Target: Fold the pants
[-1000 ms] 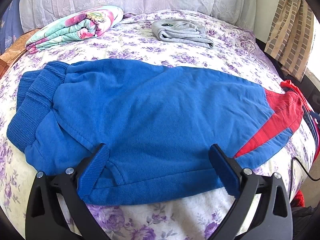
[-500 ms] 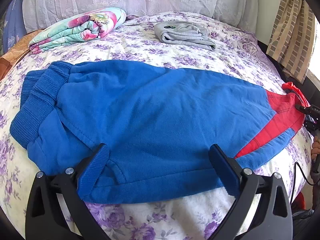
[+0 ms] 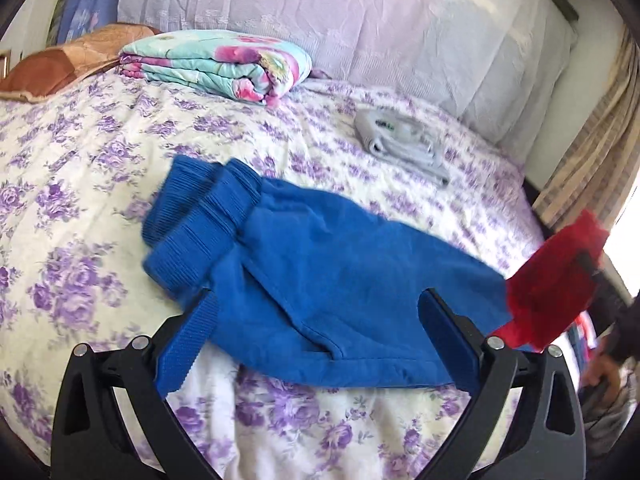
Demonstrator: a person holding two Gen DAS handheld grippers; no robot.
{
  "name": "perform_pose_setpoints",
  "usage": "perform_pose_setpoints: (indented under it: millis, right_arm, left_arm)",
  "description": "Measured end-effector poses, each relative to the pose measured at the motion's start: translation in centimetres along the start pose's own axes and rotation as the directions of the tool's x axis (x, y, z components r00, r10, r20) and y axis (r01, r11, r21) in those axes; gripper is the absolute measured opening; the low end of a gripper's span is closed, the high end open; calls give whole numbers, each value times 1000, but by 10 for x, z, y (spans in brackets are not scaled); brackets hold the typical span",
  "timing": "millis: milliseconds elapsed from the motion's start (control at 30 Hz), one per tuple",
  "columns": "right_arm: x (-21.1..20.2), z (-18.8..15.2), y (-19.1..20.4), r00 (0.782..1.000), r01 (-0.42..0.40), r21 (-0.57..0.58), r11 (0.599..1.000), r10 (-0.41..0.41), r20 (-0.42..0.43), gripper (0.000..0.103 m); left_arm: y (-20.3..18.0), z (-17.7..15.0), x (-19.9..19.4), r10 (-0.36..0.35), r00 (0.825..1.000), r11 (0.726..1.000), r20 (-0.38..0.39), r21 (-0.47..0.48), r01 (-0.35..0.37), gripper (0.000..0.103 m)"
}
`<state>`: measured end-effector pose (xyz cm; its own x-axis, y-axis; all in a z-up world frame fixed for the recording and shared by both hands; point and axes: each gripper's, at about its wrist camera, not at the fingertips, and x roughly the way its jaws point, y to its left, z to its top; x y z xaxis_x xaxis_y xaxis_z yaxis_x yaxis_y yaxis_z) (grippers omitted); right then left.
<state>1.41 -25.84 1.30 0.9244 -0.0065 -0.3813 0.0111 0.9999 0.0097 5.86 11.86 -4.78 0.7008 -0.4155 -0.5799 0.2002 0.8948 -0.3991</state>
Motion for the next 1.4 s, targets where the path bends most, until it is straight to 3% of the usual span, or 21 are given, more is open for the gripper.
perform_pose_setpoints:
  millis: [133,200,267,300,333,433,533,600,667,700,733,767,800,900,1000,1100,1300,1400]
  right_arm:
    - [26,-7,75,997,-72,-183,981,63,-55,27]
    - [52,-27,113,981,-123,-330,936,64,-183,33]
    - [69,-56,141,950,-203,-433,878,70,-303,41]
    - [71,-66,148,939,-232,-455,860,76,-335,46]
    - [65,-70,151,942,-234,-469,851,79,-326,47]
    - [40,-46,136,936,-296,-362,884,192,-296,56]
    - [16,-12,103,938,-323,-181,929,290,-187,62]
    - [22,-5,89,962,-246,-116,962,228,-149,62]
    - [43,-13,83,972,-166,-93,982,147,-186,62]
    - [58,-22,82,963,-149,-95,984,123,-240,62]
    - [80,-38,85,936,-139,-117,983,92,-340,63]
    - [99,-56,90,895,-145,-142,979,69,-441,63]
    - [100,-62,88,906,-152,-131,980,85,-416,65]
    - [97,-54,78,900,-176,-52,983,139,-414,65]
    - [81,-51,71,926,-185,-11,983,171,-337,71]
    - [89,-60,75,916,-186,-52,981,154,-370,85]
    - [94,-60,70,907,-200,-11,980,181,-381,89]
    - [94,-61,69,906,-207,-3,978,190,-379,90]
  left_arm:
    - [21,4,-22,85,994,996,63,-47,-82,98]
    - [32,4,-25,84,995,994,59,-76,-80,98]
    - [41,5,-25,90,995,991,45,-100,-85,98]
    - [43,3,-24,92,995,990,37,-108,-87,98]
    - [46,2,-22,91,996,990,27,-114,-87,98]
    - [49,0,-18,81,997,990,10,-117,-79,98]
    - [49,-1,-13,55,999,990,-2,-128,-54,98]
    - [48,-3,-8,47,999,990,-16,-135,-49,98]
    - [48,-3,-2,50,998,988,-34,-145,-54,98]
    - [49,-3,0,51,998,987,-40,-152,-57,98]
    - [49,-2,2,52,998,985,-43,-160,-58,98]
    - [50,1,5,50,998,985,-47,-165,-57,98]
    - [50,3,8,48,998,984,-51,-167,-56,98]
    - [52,13,20,54,996,983,-69,-171,-65,98]
    - [56,24,33,54,996,979,-73,-191,-67,98]
    - [64,29,45,60,995,973,-74,-218,-75,98]
    - [59,29,52,106,993,977,-47,-182,-112,96]
    - [61,31,51,150,988,968,-46,-196,-156,73]
